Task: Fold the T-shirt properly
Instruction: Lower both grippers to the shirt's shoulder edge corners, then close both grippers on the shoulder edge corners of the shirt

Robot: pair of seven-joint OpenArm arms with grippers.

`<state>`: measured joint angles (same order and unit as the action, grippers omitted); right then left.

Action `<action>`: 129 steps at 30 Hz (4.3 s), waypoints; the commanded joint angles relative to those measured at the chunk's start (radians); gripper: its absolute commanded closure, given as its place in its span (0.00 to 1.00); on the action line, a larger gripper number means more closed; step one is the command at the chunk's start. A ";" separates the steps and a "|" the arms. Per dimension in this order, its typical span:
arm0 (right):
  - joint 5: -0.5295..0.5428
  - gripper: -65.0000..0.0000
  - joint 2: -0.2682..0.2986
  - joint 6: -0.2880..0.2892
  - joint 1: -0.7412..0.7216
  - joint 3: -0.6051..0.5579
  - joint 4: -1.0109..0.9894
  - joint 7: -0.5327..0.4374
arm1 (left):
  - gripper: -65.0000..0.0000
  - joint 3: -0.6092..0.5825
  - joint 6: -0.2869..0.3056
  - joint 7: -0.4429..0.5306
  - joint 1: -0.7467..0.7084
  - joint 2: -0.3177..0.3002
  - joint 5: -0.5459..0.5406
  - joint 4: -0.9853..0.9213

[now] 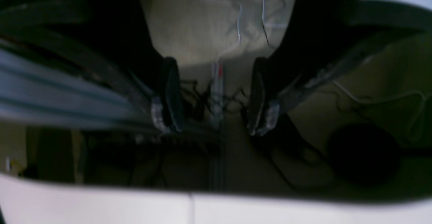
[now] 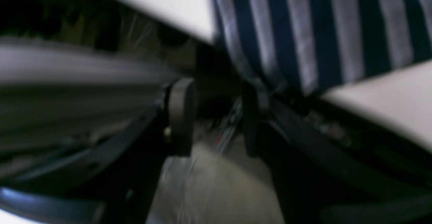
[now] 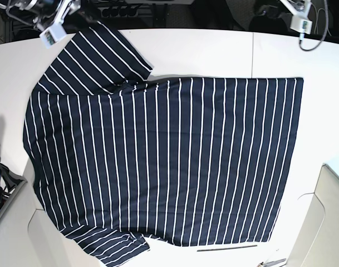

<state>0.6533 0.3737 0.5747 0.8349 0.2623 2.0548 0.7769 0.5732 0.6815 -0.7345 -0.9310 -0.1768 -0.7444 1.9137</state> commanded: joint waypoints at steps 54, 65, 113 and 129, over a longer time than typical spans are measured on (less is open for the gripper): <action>0.046 0.49 -0.111 -0.070 -0.258 0.266 -0.296 0.054 | 0.36 -0.023 -0.050 0.034 0.451 -0.232 -0.066 -0.315; 0.016 0.48 -0.111 -0.101 -0.261 0.266 -0.296 0.034 | 0.36 0.108 -0.056 -0.037 0.452 -0.300 -0.131 -0.315; -0.010 0.60 -0.211 -0.069 -0.294 0.135 -0.298 0.031 | 0.46 -0.051 -0.041 0.017 0.534 -0.300 -0.127 -0.492; 0.093 1.00 -0.211 -0.016 -0.294 0.195 -0.249 0.075 | 1.00 0.013 0.017 0.080 0.551 -0.306 -0.147 -0.459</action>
<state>0.7265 0.1543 0.5476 0.5377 0.4496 1.7855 0.8703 0.5774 0.6788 -0.6727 -0.3836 -0.4606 -0.8734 1.4372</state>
